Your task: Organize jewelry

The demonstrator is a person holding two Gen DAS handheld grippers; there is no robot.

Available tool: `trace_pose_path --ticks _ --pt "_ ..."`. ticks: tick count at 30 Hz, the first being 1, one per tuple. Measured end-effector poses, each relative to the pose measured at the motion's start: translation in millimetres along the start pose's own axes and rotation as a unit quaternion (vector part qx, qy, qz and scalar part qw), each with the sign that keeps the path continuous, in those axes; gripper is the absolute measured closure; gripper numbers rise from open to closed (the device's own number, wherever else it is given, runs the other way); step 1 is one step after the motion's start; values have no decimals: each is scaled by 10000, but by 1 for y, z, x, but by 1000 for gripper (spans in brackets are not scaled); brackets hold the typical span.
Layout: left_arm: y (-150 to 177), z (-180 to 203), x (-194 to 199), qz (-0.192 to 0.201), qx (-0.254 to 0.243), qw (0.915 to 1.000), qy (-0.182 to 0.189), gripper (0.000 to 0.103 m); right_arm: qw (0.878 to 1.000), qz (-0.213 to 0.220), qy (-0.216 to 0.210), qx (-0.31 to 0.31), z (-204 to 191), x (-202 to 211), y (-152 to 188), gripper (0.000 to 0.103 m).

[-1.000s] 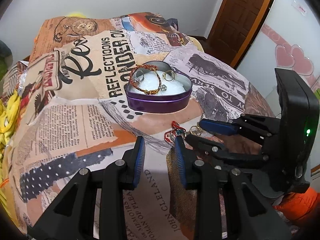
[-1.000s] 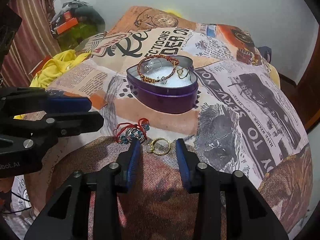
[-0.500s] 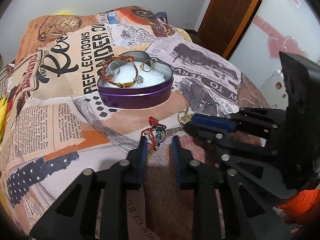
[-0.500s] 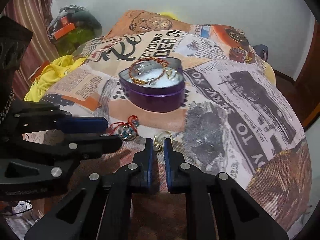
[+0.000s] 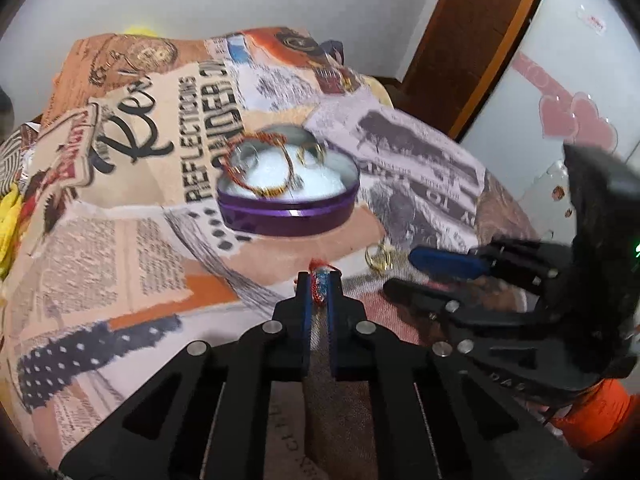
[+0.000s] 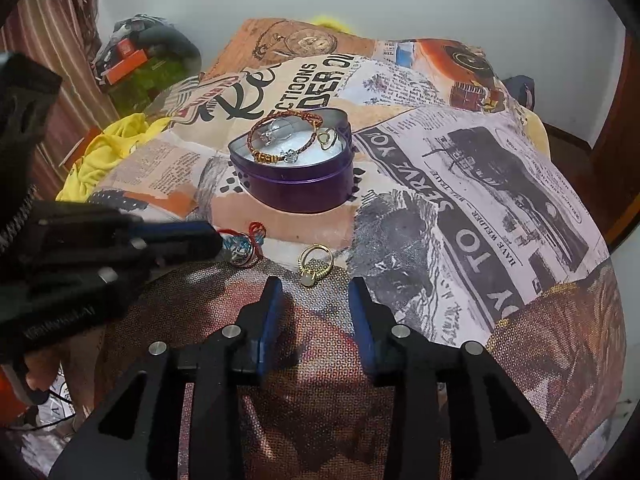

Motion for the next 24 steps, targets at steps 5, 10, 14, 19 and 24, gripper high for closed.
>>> trace_pose_path --ticks 5,10,14,19,24 --pt "-16 -4 33 428 61 9991 5 98 10000 -15 45 57 -2 -4 -3 72" --pt "-28 -3 58 737 42 9972 80 98 10000 -19 46 66 -3 -10 -7 72" --pt "-33 -3 69 880 3 9961 14 98 9997 5 150 175 -7 -16 -10 78" --pt "-34 -4 70 891 37 9960 63 98 9998 31 151 161 -6 -17 -10 86" --pt "-26 -8 59 712 60 9974 35 98 9999 72 100 66 -4 -12 -11 86"
Point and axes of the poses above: each gripper's, at about its wrist camera, not at the fingertips, and x roughly against the way its jaws point, z to its right, y to its underside, the point moved 5 cm from there along -x, roughly the way its jaws point, and after that the axes turned 1 degree about y, right-handed, at the moved point
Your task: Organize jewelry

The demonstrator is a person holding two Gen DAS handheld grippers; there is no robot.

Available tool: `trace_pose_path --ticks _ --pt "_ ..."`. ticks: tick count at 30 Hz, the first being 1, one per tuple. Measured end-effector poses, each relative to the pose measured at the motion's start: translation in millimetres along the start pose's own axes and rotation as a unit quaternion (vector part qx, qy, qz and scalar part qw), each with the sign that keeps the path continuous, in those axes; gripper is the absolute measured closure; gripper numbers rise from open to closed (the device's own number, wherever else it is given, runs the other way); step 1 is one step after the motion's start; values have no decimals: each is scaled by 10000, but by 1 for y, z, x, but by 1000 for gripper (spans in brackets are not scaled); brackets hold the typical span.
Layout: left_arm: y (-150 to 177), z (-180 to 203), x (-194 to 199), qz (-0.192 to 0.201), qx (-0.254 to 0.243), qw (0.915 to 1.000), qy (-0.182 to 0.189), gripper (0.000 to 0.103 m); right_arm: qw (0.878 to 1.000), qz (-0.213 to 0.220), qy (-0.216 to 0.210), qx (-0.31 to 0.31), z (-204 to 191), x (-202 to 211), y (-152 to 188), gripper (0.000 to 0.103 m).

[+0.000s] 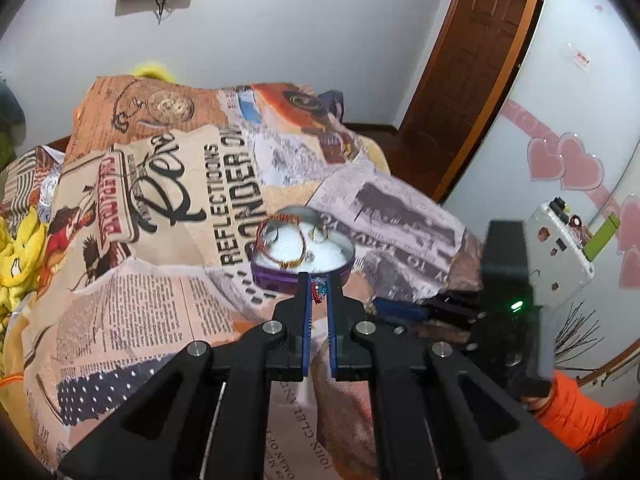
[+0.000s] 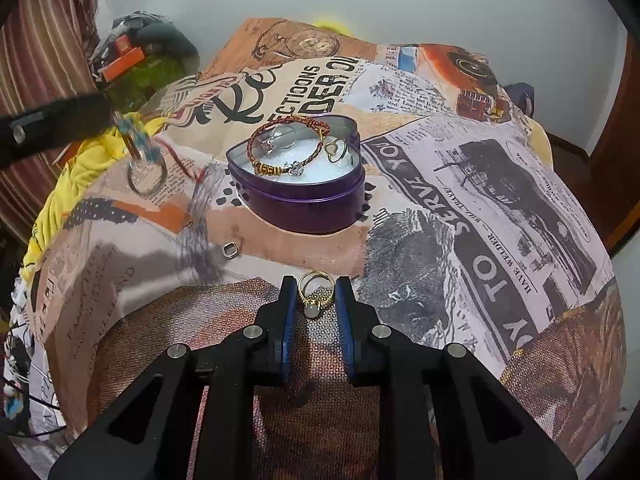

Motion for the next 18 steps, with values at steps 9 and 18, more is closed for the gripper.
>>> trace_pose_path --ticks 9,18 --pt "40 -27 -28 -670 192 9968 -398 98 9999 133 -10 29 -2 12 -3 86" --pt "46 -50 -18 -647 251 9951 -700 98 9999 156 -37 15 -4 12 -6 86"
Point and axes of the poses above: each gripper's, at about its wrist camera, not at the fingertips, and x roughly against the way its jaws point, z to its right, y to its underside, the point moved 5 cm from there along -x, roughly the way its jaws point, and after that the axes turned 1 degree about y, right-handed, at the moved point
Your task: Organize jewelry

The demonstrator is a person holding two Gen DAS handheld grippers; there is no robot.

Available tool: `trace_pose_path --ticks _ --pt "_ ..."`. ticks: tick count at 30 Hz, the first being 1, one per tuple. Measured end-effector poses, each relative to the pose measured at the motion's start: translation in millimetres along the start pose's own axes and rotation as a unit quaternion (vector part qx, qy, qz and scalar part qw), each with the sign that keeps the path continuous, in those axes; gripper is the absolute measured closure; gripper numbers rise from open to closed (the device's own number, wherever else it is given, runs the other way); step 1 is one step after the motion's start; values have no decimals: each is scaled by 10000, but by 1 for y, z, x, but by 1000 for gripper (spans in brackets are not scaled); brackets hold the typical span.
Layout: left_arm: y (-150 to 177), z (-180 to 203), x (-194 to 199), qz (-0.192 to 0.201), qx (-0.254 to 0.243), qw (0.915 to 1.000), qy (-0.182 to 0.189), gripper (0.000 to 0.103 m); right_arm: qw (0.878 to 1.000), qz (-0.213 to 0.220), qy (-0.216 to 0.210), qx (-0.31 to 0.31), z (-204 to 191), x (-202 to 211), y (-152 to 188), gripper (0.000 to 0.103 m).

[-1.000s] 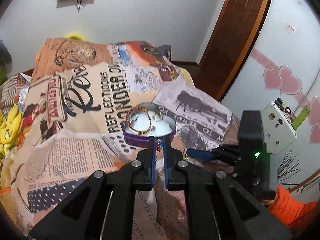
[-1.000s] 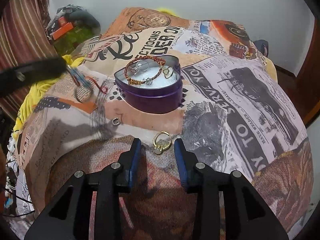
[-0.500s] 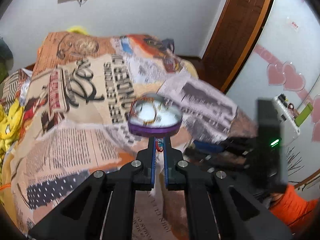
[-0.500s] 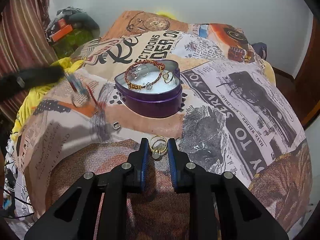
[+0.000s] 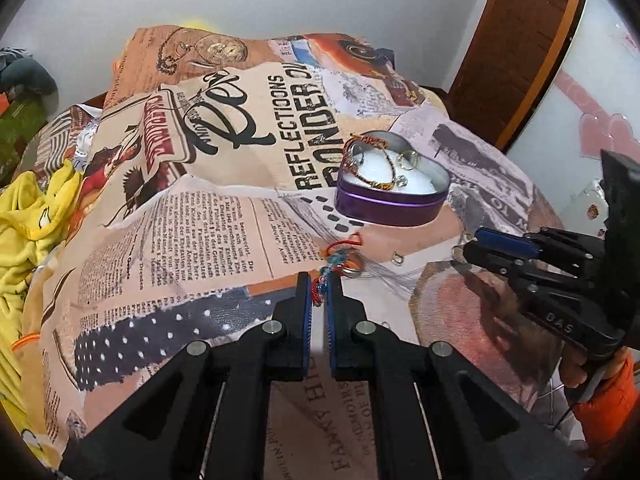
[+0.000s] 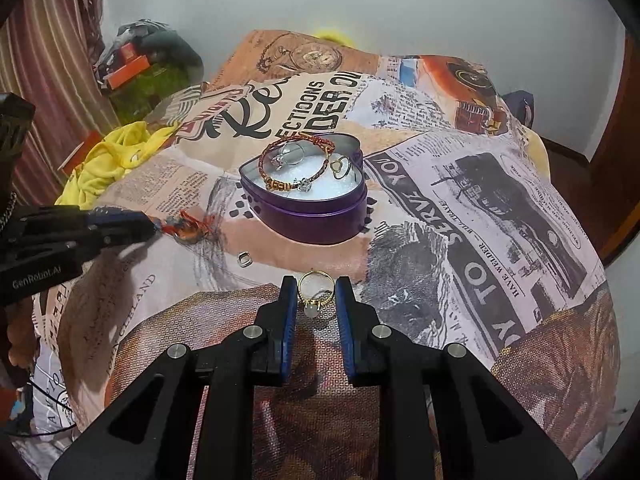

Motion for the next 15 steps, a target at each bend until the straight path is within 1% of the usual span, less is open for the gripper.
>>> trace_pose_path --ticks 2,4,5,10,15 --pt "-2 4 6 35 -3 9997 231 98 10000 7 -3 -10 0 0 0 86" --pt "-5 14 16 151 -40 9981 588 98 10000 10 -6 -15 0 0 0 86" --pt "-8 19 21 226 -90 9974 671 98 10000 11 -4 -19 0 1 0 86" --pt "-27 39 36 534 -362 9960 616 98 10000 34 -4 -79 2 3 -1 86" --pt "-45 43 36 656 -355 9951 648 98 9998 164 -23 -121 5 10 -7 86"
Point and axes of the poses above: each gripper's, at about its wrist camera, not at the fingertips, and x roughly against the way its jaws point, z to its right, y to its underside, the point moved 5 cm from there along -x, roughly the way its jaws point, and after that the axes turned 1 degree about y, right-handed, at the moved point
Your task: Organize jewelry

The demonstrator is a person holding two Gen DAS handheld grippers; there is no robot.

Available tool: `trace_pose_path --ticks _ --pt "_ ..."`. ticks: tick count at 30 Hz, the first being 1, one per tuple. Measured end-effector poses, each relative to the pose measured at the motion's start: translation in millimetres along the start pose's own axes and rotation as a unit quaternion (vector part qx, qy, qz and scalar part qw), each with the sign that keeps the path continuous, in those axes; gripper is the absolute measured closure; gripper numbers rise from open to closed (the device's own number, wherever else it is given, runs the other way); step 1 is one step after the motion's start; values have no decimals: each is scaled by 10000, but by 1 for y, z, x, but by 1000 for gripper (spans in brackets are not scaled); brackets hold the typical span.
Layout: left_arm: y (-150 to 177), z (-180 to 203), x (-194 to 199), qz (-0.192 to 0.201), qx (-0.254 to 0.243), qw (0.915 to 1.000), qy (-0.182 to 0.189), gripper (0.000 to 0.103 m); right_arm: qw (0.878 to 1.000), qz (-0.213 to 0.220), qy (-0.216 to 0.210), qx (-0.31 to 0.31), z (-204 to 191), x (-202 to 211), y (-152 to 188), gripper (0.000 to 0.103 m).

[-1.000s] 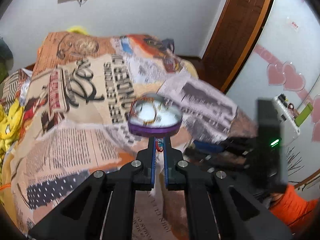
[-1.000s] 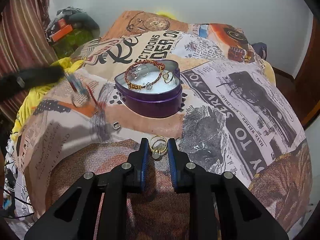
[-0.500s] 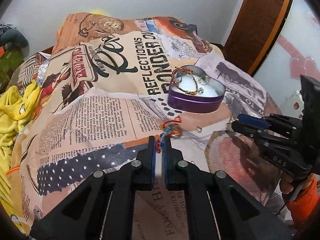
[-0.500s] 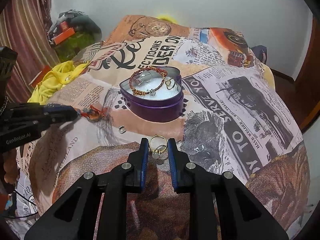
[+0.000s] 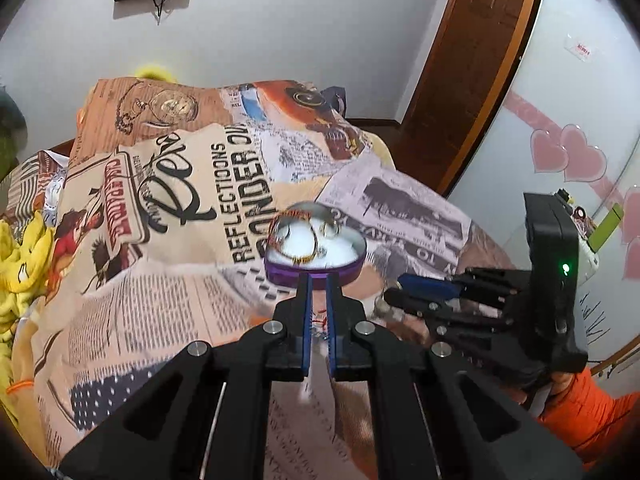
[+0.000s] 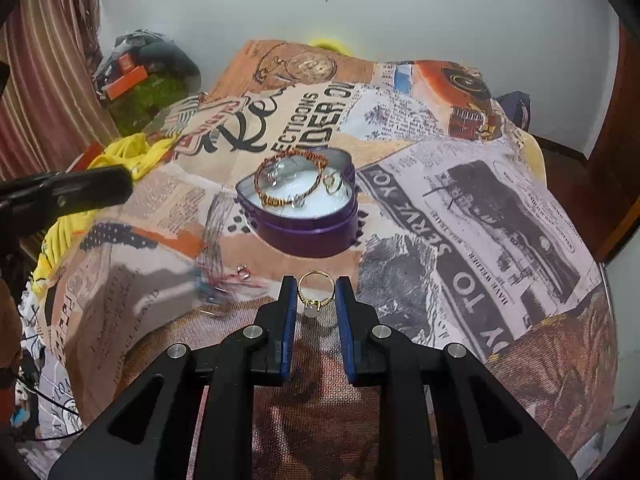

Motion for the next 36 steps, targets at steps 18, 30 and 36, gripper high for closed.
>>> trace_pose_path --ticks 18,30,36 --pt "24 -10 -66 -897 197 9958 -43 75 9998 172 3 -50 8 4 -14 86" --pt "42 2 -97 -1180 -130 9928 -181 78 9999 91 14 -59 11 1 -6 86" --pt "45 5 -93 -1134 -135 9934 -94 99 9999 111 8 -79 12 3 -7 86"
Point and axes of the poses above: each gripper's, at about its wrist camera, not at the fingertips, and x roughly against the way its jaws point, z to its right, y to its underside, the point moved 5 cm from there along -x, roughly the way its jaws point, and after that the axes turned 1 degree about y, right-handed, at the moved point
